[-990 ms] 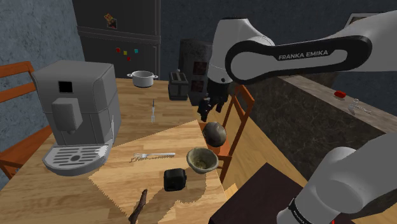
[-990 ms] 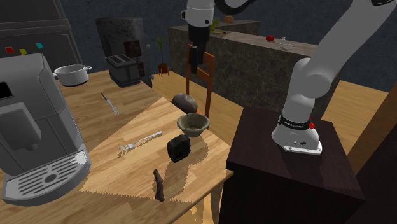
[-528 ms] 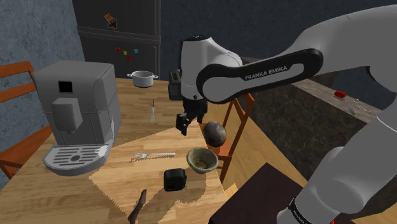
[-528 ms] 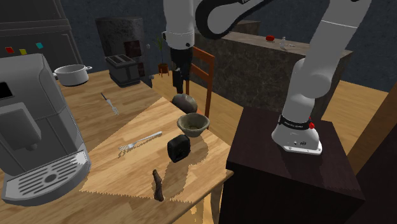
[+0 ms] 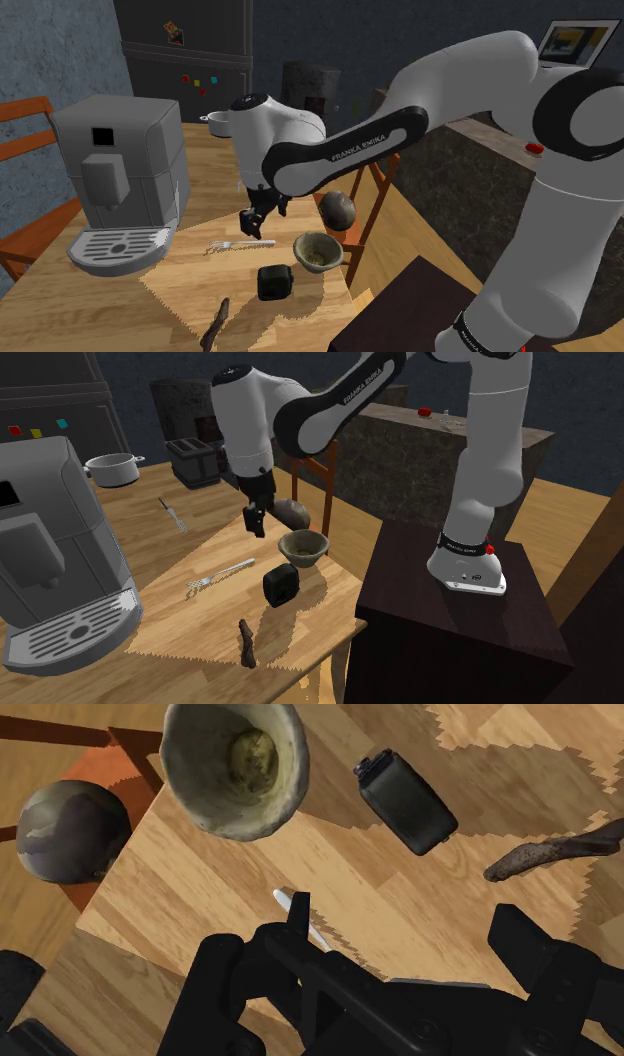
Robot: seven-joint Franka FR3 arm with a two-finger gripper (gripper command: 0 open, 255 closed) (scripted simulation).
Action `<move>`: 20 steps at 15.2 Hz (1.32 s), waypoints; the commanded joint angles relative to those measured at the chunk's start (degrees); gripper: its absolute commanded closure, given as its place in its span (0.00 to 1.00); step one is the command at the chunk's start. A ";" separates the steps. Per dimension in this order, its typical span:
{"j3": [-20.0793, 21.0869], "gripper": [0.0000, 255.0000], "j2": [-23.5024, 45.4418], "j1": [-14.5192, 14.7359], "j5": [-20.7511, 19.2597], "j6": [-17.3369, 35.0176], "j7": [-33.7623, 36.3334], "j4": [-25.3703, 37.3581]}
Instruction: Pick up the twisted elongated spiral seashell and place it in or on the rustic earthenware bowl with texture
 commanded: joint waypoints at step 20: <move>-4.98 0.00 32.89 14.07 -15.36 -3.86 8.80 24.76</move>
